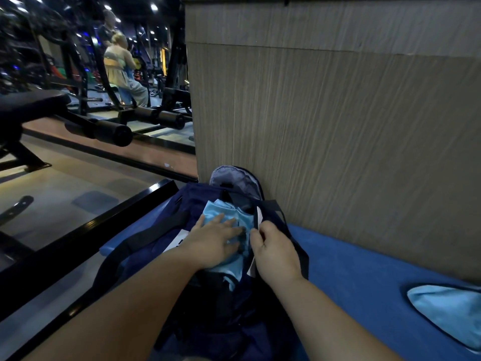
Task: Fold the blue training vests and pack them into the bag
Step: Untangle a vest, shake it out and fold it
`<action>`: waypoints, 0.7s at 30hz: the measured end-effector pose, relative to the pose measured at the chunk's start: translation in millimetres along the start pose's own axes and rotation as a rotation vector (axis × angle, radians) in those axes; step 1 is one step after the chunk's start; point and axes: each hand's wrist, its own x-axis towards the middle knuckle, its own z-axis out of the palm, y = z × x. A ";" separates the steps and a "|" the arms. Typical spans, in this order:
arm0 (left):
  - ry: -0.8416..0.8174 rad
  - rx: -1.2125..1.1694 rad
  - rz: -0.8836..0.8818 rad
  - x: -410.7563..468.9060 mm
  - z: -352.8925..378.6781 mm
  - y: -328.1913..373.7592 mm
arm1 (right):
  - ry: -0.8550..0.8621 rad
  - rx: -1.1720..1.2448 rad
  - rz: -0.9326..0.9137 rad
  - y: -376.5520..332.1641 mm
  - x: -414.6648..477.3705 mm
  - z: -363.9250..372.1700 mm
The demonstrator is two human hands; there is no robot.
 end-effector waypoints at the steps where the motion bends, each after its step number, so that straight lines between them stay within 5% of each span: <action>1: 0.068 -0.115 -0.005 -3.1 -3.8 -1.0 | -0.059 -0.068 0.000 4.7 0.2 1.8; 3: 0.170 -0.247 -0.027 -10.0 -7.8 -0.6 | -0.147 -0.137 0.026 14.1 -1.6 8.3; 8: 0.070 0.025 0.000 -18.5 16.0 10.8 | -0.256 -0.183 0.045 28.7 -15.9 25.6; 10: 0.207 -0.053 -0.058 -13.5 21.1 17.2 | -0.306 -0.228 0.035 32.0 -17.9 23.7; 14: 0.266 0.085 0.116 -6.7 17.7 51.2 | -0.479 -0.384 -0.005 42.3 -22.3 3.5; 21: 0.061 0.235 0.155 9.7 43.3 134.3 | -0.256 -0.471 0.153 126.9 -52.1 -74.1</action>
